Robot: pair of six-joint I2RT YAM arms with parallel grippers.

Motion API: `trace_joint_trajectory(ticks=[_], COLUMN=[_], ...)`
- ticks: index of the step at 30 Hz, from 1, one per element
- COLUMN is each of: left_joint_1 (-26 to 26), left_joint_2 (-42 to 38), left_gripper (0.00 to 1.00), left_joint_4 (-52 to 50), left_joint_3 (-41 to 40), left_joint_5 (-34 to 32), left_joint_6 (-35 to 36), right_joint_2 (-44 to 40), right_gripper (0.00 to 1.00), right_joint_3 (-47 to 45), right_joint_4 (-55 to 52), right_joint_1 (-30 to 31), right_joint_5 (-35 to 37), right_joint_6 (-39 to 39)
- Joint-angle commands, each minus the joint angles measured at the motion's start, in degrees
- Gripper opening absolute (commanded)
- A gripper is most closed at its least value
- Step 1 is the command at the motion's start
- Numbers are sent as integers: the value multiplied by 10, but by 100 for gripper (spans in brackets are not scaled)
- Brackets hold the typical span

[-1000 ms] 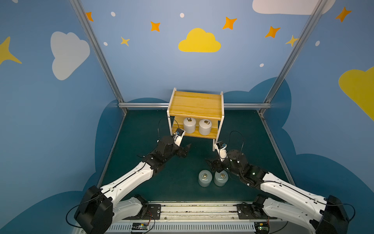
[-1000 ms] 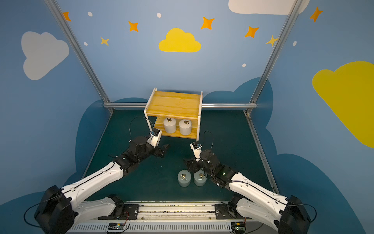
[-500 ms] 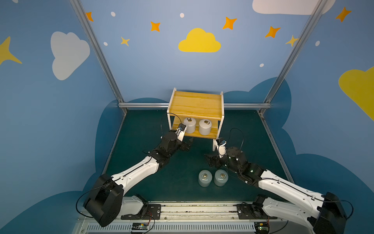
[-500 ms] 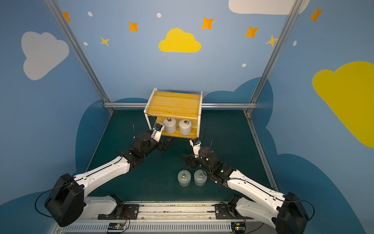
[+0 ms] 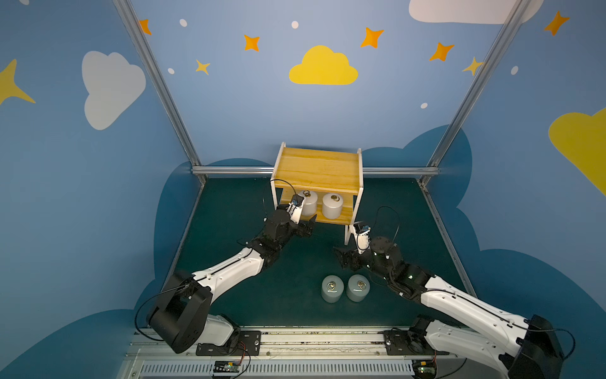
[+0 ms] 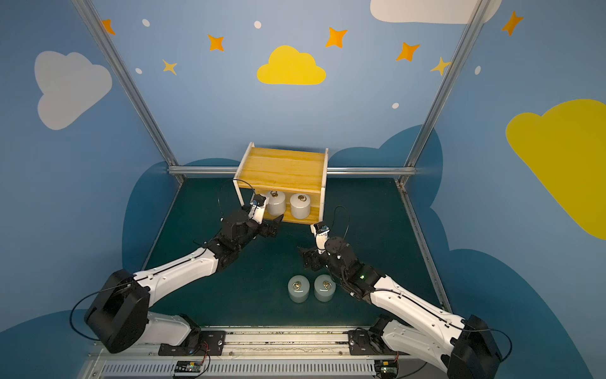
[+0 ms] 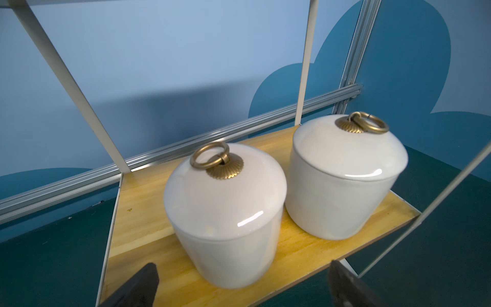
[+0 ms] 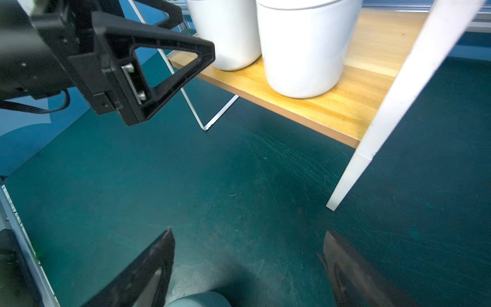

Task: Remove the tea canisters from the shelf
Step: Pick up the tea canister from the shelf.

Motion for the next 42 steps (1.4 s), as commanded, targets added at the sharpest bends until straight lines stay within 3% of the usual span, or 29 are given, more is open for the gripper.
trace_joint_trajectory(ticks=[1,42], left_joint_1=[3,4], left_joint_2=[12,149], left_gripper=[100,100], left_joint_4=[44,177], left_joint_3=[13,53], left_joint_5=[-4,-62], left_joint_6=[-3,-2], right_joint_2=[-11,-11], right_gripper=[89,89], right_joint_3=[6,-5], right_joint_4=[-8,-7], right_joint_1=[-8,-44], right_joint_5=[-6,-47], right_joint_6=[3,7])
